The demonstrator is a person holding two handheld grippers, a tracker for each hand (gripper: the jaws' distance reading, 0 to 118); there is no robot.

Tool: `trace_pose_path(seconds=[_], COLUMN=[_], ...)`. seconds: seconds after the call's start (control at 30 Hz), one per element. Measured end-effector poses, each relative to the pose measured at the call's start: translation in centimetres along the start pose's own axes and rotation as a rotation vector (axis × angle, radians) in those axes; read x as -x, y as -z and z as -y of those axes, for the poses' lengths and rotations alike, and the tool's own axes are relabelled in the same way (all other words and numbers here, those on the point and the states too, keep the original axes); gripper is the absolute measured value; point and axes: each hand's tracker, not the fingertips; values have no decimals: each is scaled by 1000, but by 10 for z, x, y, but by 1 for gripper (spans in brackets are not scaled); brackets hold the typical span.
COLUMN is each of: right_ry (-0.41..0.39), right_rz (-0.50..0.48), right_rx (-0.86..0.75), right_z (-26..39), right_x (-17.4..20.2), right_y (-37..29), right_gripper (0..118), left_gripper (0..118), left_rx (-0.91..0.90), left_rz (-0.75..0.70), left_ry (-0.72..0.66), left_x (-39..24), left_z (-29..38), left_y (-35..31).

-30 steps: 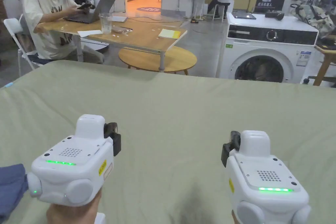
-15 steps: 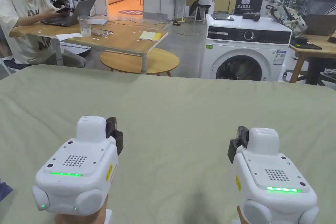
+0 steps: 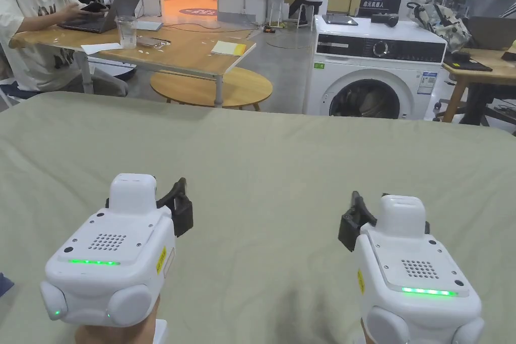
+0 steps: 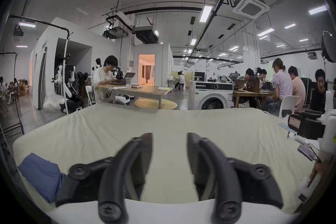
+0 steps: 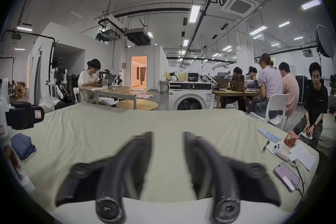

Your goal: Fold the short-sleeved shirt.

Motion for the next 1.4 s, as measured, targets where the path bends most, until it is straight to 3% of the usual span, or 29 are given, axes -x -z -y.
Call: trace_pose_path(seconds=[0.03,0.07,0.17,0.3,0.5,0.83,1.03,1.17,1.4], right_ry=[-4,-11,-39,-25,-25,133,97,147,184], right_rz=[2,12,31,16,15,-53,1,-20,41], right_rx=[2,-1,-25,-27,-27,28,38,55,57], right_z=[0,1,1,-1,-4,-6,-5,-9,-17], right_x=[1,1,2,1,0,-17,-8,-8,-4], right_y=[2,2,1,2,3,10,13,14,14], right_gripper=[74,81,83,97,97,98,98,98,98], left_gripper=[62,67,72,76,77,77,77,77,77], left_rx=[0,0,-11,-26,-47,1,-27,-45,-83], left_rz=[4,7,11,2,23,32,-3,17,-9], left_ry=[-2,-1,8,20,-19,-58,-60,-50,-76], left_x=[0,-1,-3,-4,-1,7,9,11,14], left_z=[0,1,2,1,-3,-3,-3,-4,-5], left_y=[1,1,-1,0,1,6,3,1,3])
